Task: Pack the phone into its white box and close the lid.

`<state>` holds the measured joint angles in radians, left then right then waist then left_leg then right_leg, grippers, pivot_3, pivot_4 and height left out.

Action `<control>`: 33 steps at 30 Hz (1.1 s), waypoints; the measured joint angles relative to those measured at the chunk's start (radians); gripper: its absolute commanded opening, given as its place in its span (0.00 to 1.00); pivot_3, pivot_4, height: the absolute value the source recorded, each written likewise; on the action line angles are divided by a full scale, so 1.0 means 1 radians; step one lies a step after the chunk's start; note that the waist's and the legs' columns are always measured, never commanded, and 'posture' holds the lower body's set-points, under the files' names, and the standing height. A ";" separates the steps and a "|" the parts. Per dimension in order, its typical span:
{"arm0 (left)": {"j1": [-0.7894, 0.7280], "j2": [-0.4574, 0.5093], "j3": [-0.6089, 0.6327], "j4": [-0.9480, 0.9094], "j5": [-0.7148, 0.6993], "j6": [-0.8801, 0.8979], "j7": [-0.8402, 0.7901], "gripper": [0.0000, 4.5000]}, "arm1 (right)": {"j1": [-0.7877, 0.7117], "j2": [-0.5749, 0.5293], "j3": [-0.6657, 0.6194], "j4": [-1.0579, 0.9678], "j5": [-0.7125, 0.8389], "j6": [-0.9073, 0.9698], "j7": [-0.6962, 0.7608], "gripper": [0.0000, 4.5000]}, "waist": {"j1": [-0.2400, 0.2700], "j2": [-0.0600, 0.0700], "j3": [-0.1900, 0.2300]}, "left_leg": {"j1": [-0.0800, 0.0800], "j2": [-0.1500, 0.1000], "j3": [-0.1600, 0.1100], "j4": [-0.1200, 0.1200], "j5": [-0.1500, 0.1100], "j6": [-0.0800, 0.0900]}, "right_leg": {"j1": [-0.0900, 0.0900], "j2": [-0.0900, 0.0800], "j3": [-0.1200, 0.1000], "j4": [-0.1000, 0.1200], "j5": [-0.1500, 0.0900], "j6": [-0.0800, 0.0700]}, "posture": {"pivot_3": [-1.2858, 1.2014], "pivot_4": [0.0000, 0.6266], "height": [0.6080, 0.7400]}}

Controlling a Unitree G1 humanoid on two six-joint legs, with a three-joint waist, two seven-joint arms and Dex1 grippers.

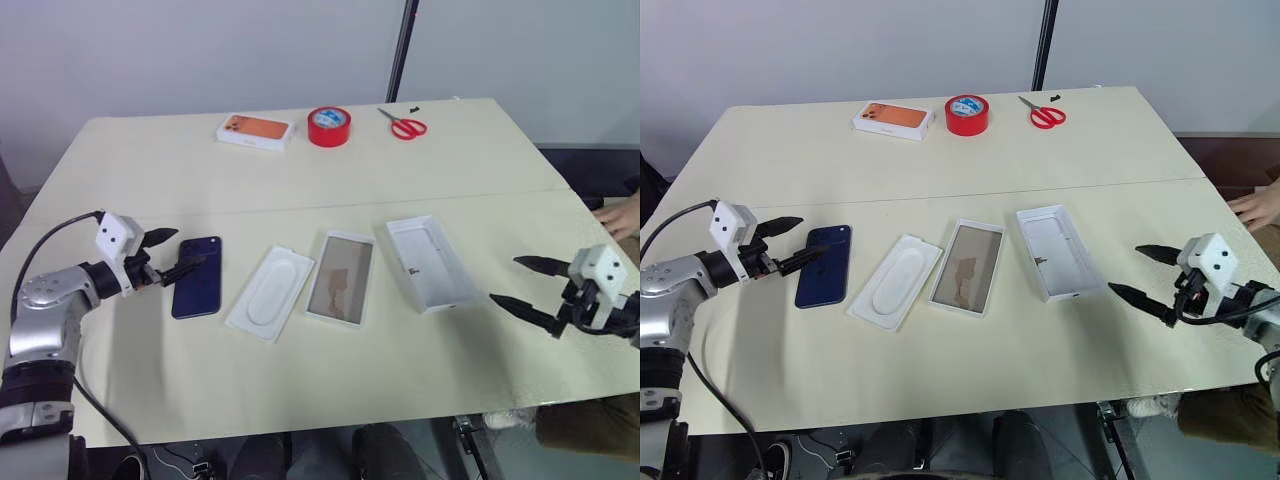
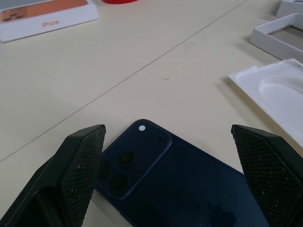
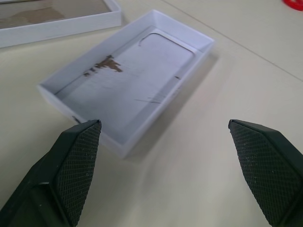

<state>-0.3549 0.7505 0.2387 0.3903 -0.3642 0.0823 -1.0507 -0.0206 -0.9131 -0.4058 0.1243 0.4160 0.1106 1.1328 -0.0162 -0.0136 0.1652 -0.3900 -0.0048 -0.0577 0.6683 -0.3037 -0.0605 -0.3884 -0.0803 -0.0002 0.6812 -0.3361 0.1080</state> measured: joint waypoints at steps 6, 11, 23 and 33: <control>-0.040 -0.010 0.003 0.063 0.001 -0.011 0.011 0.99 | -0.010 0.006 0.003 0.008 -0.001 -0.018 -0.019 1.00 | 0.002 0.000 0.000 | 0.000 0.000 0.000 0.000 0.000 0.000 | 0.000 0.000 0.000 0.000 0.000 0.000 | 0.52 0.24 1.00; -0.036 0.000 0.003 -0.010 -0.023 0.044 0.004 0.99 | -0.018 0.012 0.005 0.008 -0.003 -0.030 -0.030 1.00 | 0.000 0.000 0.000 | 0.000 0.000 0.000 0.000 0.000 0.000 | 0.000 0.000 0.000 0.000 0.000 0.000 | 0.52 0.24 1.00; 0.075 0.051 0.038 -0.020 -0.062 -0.006 -0.127 0.99 | -0.017 0.012 0.005 0.004 -0.003 -0.030 -0.034 1.00 | 0.003 0.000 0.000 | 0.000 0.000 0.000 0.000 0.000 0.001 | 0.000 0.000 0.000 0.000 0.000 0.000 | 0.52 0.24 1.00; 0.127 0.064 0.065 -0.067 -0.063 -0.023 -0.154 0.99 | -0.021 0.012 0.020 0.009 -0.021 -0.050 -0.046 1.00 | -0.002 0.000 0.000 | 0.000 0.000 0.000 0.000 0.000 0.001 | 0.000 0.000 0.000 0.000 0.000 0.000 | 0.52 0.24 1.00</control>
<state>-0.2283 0.8148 0.3038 0.3229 -0.4274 0.0593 -1.2042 -0.0419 -0.9009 -0.3855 0.1334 0.3951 0.0606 1.0866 -0.0183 -0.0135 0.1652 -0.3900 -0.0044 -0.0577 0.6681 -0.3039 -0.0600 -0.3885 -0.0803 -0.0002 0.6812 -0.3361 0.1080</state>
